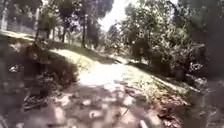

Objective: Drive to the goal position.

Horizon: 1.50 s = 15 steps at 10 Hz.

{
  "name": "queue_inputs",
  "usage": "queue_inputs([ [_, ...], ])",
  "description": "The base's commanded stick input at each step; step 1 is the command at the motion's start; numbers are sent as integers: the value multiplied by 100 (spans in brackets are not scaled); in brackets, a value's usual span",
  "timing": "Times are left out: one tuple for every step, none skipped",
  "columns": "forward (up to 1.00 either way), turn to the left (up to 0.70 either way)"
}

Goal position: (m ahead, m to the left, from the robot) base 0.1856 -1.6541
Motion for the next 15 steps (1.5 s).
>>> queue_inputs([
  [50,0],
  [50,0],
  [50,0],
  [50,0],
  [50,0],
  [50,0],
  [50,0],
  [50,0],
  [50,0],
  [50,0],
  [50,0],
  [50,0],
  [50,0],
  [50,0],
  [50,0],
])
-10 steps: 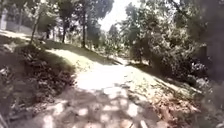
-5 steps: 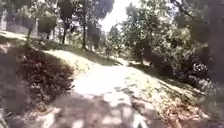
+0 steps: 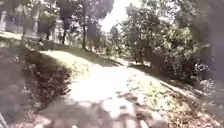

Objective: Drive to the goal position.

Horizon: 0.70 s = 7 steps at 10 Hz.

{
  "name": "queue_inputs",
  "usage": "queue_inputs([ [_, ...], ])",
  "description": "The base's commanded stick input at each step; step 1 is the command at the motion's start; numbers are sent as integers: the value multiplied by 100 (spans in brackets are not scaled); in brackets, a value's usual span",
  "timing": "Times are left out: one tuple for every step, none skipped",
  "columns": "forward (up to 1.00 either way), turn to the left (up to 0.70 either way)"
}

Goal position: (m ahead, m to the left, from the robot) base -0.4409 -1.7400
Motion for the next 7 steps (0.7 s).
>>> queue_inputs([
  [50,0],
  [50,0],
  [50,0],
  [50,0],
  [50,0],
  [50,0],
  [50,0],
])
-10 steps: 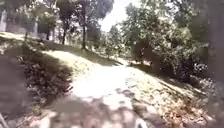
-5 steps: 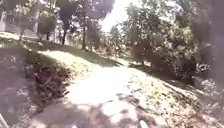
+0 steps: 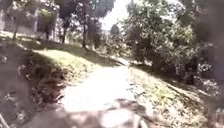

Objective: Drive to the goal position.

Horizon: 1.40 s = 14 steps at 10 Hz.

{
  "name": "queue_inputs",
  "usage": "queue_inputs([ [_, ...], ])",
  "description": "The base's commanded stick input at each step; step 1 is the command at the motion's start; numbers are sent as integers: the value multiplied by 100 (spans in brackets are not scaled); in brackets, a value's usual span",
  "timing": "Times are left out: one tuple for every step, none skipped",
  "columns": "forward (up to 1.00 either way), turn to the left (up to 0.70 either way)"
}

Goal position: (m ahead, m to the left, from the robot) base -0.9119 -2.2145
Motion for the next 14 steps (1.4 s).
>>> queue_inputs([
  [50,0],
  [50,0],
  [50,0],
  [50,0],
  [50,0],
  [50,0],
  [50,0],
  [50,0],
  [50,0],
  [50,0],
  [50,0],
  [50,0],
  [50,0],
  [50,0],
])
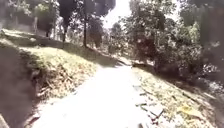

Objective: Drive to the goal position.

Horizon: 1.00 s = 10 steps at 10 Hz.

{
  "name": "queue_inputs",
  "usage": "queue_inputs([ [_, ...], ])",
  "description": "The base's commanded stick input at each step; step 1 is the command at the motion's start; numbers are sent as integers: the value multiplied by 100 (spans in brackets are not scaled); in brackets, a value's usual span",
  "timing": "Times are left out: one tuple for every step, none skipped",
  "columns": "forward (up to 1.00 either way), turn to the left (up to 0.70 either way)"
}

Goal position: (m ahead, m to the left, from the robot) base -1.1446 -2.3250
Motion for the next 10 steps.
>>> queue_inputs([
  [50,0],
  [50,0],
  [50,0],
  [50,0],
  [50,0],
  [50,0],
  [50,0],
  [50,0],
  [50,0],
  [50,0],
])
